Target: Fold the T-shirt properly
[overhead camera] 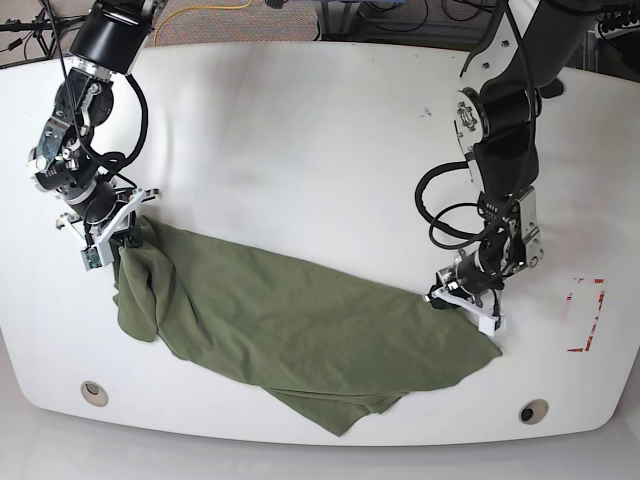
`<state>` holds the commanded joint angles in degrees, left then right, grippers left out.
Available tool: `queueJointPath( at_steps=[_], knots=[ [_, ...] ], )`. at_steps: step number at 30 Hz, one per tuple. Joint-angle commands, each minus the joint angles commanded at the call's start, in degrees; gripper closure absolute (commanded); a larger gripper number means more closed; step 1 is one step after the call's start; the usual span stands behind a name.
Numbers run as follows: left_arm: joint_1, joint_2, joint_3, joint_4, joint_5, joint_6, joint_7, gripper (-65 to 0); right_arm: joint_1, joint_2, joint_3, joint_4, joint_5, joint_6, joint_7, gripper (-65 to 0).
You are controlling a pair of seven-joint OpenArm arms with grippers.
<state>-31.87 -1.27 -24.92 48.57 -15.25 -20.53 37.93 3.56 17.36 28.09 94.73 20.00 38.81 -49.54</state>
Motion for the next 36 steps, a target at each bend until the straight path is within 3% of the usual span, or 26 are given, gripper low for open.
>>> queueJointPath(
  at_steps=[10, 17, 21, 23, 27, 30, 36],
  knots=[
    [10.73, -0.09, 0.0, 25.58, 0.0, -0.18, 12.04, 0.0, -2.55, 0.0, -0.09, 0.09, 5.89, -0.44, 0.0, 0.0],
    [12.57, 0.26, 0.26, 27.08, 0.09, -0.09, 12.92, -0.6, -2.73, -0.53, -0.26, 0.09, 6.24, -0.44, 0.0, 0.0],
    [11.08, 0.97, 0.35, 23.56, 0.09, 0.0, 12.75, -14.9, -2.64, -1.23, -0.26, 0.09, 5.89, -0.44, 0.0, 0.0],
    [9.23, 2.46, 0.18, 20.66, 0.35, 0.09, 10.99, -31.7, -2.46, -1.23, -0.26, 0.09, 5.89, -0.44, 0.0, 0.0],
    [8.62, 3.16, 0.09, 17.32, 0.09, 0.09, 6.86, -47.6, -2.46, -1.32, -0.26, 0.0, 5.89, -0.35, 0.0, 0.0],
    [7.91, 3.34, 0.09, 14.51, 0.0, 0.7, 3.69, -47.8, -2.37, -1.32, -0.35, 0.0, 5.89, -0.26, 0.0, 0.0],
    [3.87, 4.13, -4.84, 2.81, -3.96, 5.36, -1.85, -46.8, -2.64, -1.23, -0.35, 0.0, 5.89, -0.18, 0.0, 0.0]
  ],
)
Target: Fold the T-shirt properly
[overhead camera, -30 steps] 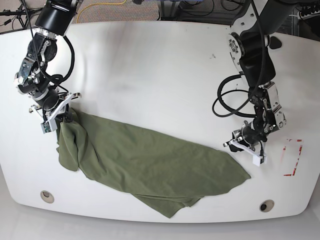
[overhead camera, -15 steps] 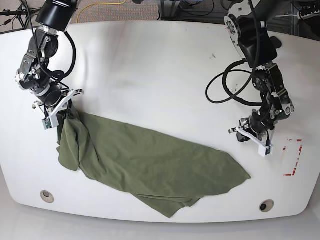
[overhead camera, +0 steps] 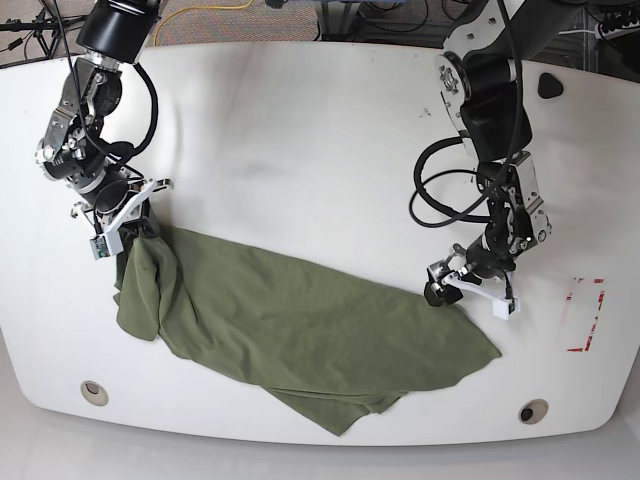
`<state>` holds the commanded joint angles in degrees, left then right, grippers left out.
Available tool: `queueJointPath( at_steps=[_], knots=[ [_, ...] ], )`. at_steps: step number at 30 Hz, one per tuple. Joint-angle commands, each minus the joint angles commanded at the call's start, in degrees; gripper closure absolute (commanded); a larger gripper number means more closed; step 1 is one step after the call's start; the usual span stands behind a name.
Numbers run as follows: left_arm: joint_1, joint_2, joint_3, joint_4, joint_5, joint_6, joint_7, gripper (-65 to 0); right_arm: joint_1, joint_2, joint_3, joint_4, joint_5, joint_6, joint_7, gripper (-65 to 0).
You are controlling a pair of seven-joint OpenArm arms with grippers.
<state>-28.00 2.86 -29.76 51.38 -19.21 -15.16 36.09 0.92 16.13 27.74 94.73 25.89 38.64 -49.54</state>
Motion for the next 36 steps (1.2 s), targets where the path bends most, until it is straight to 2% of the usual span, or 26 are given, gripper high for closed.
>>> queueJointPath(
  at_steps=[3, 8, 11, 16, 22, 26, 28, 30, 36],
  knots=[
    [-2.2, 0.0, -2.37, -5.63, -0.97, 1.85, -3.25, -46.7, 0.0, 0.09, 0.0, 0.0, 0.0, 0.0, 0.0, 0.0],
    [-5.01, -1.32, -2.55, -12.92, -1.23, 2.2, -8.0, -46.9, -0.09, 0.18, 0.0, 0.0, 0.0, 0.0, 0.0, 0.0],
    [-6.42, -1.49, -3.25, -16.26, -1.93, 1.32, -9.49, -47.1, -0.09, 0.18, 0.0, 0.0, 0.0, 0.0, 0.0, 0.0],
    [-6.68, -1.58, -3.43, -20.22, -3.25, 1.23, -10.64, -46.5, 0.0, 0.18, 0.0, -0.09, 0.0, 0.0, 0.0, 0.0],
    [-6.86, 0.26, -3.6, -21.8, -3.25, 1.23, -12.04, -45.8, 0.0, 0.18, 0.0, -0.09, 0.0, 0.0, 0.0, 0.0],
    [-6.86, 1.05, -4.22, -22.15, -3.43, 1.23, -13.71, -37.6, 0.0, 0.09, 0.0, -0.09, 0.0, 0.0, 0.0, 0.0],
    [-6.86, 1.14, -4.57, -22.24, -3.43, 1.23, -13.8, -30.1, -0.09, 0.09, 0.0, -0.09, 0.0, 0.0, 0.0, 0.0],
    [-6.86, 2.37, -4.57, -22.24, -3.87, 1.23, -13.98, -26.2, -0.09, 0.09, 0.0, -0.18, 0.0, 0.0, 0.0, 0.0],
    [-6.77, 2.81, -4.48, -22.24, -6.15, 1.23, -14.15, -24.0, -0.09, 0.09, 0.0, -0.18, 0.0, 0.0, 0.0, 0.0]
  ],
)
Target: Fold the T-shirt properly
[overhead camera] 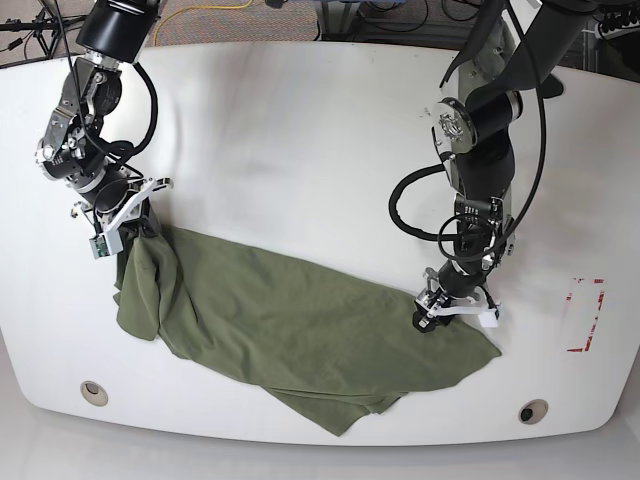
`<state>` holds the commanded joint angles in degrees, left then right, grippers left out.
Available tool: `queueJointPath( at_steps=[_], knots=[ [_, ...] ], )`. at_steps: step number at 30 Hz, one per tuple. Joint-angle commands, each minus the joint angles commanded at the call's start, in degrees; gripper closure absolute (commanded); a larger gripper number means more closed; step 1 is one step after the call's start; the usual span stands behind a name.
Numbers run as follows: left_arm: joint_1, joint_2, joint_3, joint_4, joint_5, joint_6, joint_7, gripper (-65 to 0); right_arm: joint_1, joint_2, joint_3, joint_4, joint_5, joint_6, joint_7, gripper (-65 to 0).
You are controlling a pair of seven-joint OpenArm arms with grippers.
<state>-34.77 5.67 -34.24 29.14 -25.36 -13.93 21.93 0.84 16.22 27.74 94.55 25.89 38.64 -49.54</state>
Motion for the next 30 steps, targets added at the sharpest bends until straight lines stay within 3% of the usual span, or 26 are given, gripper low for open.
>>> queueJointPath(
  at_steps=[2, 5, 11, 18, 23, 30],
  knots=[
    [0.0, 0.09, 0.0, 0.0, 0.0, 0.09, 0.09, -18.1, 0.0, 0.0, 0.0, 0.0, 0.0, 0.0, 0.0, 0.0],
    [0.09, 0.09, 0.0, 0.0, 0.0, 0.62, 0.09, 0.0, 0.0, 0.0, 0.0, 0.0, 0.0, 0.0, 0.0, 0.0],
    [0.18, 0.18, -0.09, 0.53, -0.09, 2.73, 0.26, 0.0, 0.0, 0.09, 0.0, 0.0, 0.0, 0.0, 0.0, 0.0],
    [0.26, 0.09, -0.09, 0.53, -0.09, 2.81, 0.79, 0.0, 0.0, 0.09, 0.0, 0.09, 0.0, 0.0, 0.0, 0.0],
    [0.44, -0.18, -0.09, 2.2, -0.18, 2.81, 4.66, 0.0, 0.0, 0.09, 0.0, 0.09, 0.0, 0.0, 0.0, 0.0],
    [5.98, -0.18, -0.09, 17.49, -0.18, 2.81, 11.69, 0.0, -0.09, 0.09, 0.0, 0.18, 0.0, 0.0, 0.0, 0.0]
  ],
)
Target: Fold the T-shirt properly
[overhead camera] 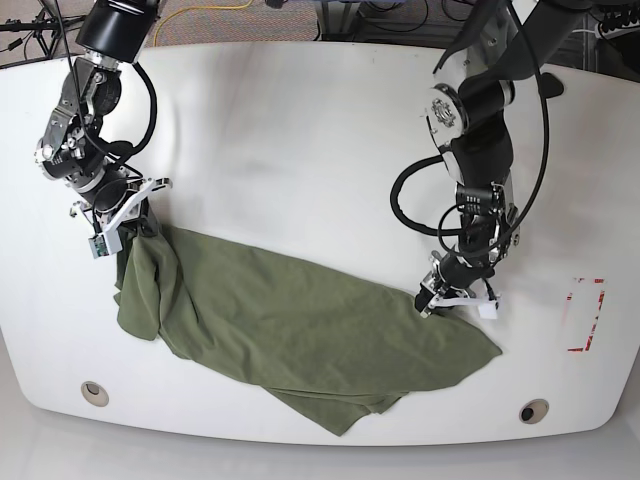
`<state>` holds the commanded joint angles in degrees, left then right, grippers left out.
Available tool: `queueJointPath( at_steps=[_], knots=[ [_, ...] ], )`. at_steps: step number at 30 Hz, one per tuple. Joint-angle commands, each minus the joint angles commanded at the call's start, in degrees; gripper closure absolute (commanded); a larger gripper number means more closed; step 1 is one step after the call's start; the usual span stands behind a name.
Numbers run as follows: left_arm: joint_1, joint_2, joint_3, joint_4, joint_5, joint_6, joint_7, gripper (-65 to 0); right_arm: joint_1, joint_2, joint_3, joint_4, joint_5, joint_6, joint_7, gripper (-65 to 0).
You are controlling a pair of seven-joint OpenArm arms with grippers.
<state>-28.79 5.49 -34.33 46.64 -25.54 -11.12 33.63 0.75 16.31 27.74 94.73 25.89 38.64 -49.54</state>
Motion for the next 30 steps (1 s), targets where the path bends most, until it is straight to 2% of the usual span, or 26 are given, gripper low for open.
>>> queueJointPath(
  at_steps=[6, 11, 15, 19, 23, 27, 30],
  knots=[
    [5.1, 0.0, 0.0, 12.31, 0.0, 0.0, 5.45, 0.0, 0.0, 0.0, 0.0, 0.0, 0.0, 0.0, -0.09, 0.0],
    [6.77, -1.58, 0.26, 15.82, 0.09, 0.0, 5.71, 0.0, 0.0, -0.35, -0.09, 0.0, 0.0, 0.0, -1.14, 0.0],
    [6.77, -1.67, 1.23, 16.62, 0.53, 0.09, 5.71, 0.0, 0.0, -0.44, -0.09, 0.0, 0.09, 0.0, -1.14, 0.0],
    [7.65, -1.93, 6.24, 19.16, 0.53, 0.09, 5.71, 0.0, 0.09, -0.44, -0.09, 0.0, 0.09, 0.0, -1.14, 0.0],
    [10.29, -1.93, 14.24, 26.11, 0.62, 0.09, 5.36, 0.0, 0.09, -0.44, -0.09, 0.0, 0.09, 0.0, -1.14, 0.0],
    [12.57, -2.02, 21.71, 33.14, 1.05, 0.09, 5.27, -6.8, 0.09, -0.44, -0.09, 0.0, 0.09, 0.0, -1.14, 0.0],
    [13.63, -1.93, 26.02, 37.63, 4.75, 0.18, 5.27, -14.3, 0.09, -0.44, -0.09, 0.0, 0.09, 0.0, -1.14, 0.0]
  ],
)
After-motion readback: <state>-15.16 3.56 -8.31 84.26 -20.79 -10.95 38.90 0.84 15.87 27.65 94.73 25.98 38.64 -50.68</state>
